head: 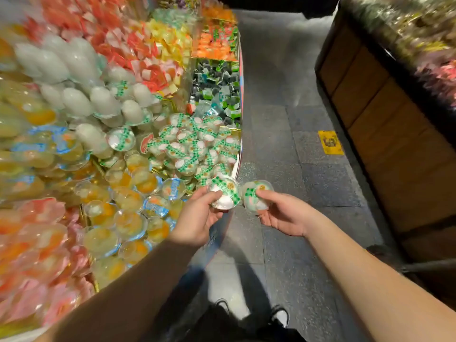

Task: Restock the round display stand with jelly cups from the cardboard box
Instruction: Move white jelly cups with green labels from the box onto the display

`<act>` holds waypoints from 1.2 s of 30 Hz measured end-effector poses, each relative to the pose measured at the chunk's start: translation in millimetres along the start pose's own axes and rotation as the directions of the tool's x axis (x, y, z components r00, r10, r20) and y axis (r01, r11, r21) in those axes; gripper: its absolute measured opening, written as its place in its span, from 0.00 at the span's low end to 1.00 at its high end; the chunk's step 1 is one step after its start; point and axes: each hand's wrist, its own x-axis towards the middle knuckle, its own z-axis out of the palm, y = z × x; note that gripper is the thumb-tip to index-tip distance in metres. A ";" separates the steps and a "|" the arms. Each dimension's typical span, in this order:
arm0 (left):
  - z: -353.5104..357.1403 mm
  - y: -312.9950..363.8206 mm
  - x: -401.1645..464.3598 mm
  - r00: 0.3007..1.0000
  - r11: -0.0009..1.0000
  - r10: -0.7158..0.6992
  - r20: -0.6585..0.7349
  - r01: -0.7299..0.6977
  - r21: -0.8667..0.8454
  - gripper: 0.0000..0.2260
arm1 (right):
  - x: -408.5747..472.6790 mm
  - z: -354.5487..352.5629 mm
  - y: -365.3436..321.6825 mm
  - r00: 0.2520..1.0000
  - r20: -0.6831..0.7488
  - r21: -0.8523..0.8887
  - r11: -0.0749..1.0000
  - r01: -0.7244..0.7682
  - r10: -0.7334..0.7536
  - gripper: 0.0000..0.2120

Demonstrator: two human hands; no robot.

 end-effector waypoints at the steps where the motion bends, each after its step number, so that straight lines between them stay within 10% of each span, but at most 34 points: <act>1: 0.8 -0.2 7.6 0.999 0.999 -0.019 -0.039 0.017 -0.031 0.06 | 6.7 -1.9 -7.4 1.000 0.006 0.005 1.000 -0.018 0.018 0.14; 23: 58.6 -4.2 175.0 0.762 0.935 -0.054 -0.645 -0.188 -0.301 0.05 | 249.9 -37.1 -146.9 0.969 0.043 -0.543 0.820 -0.182 0.244 0.14; 36: 51.5 -14.7 218.8 0.703 0.855 -0.130 -0.699 -0.277 -0.438 0.04 | 316.8 -13.5 -131.8 0.975 0.008 -0.681 0.715 -0.159 0.224 0.31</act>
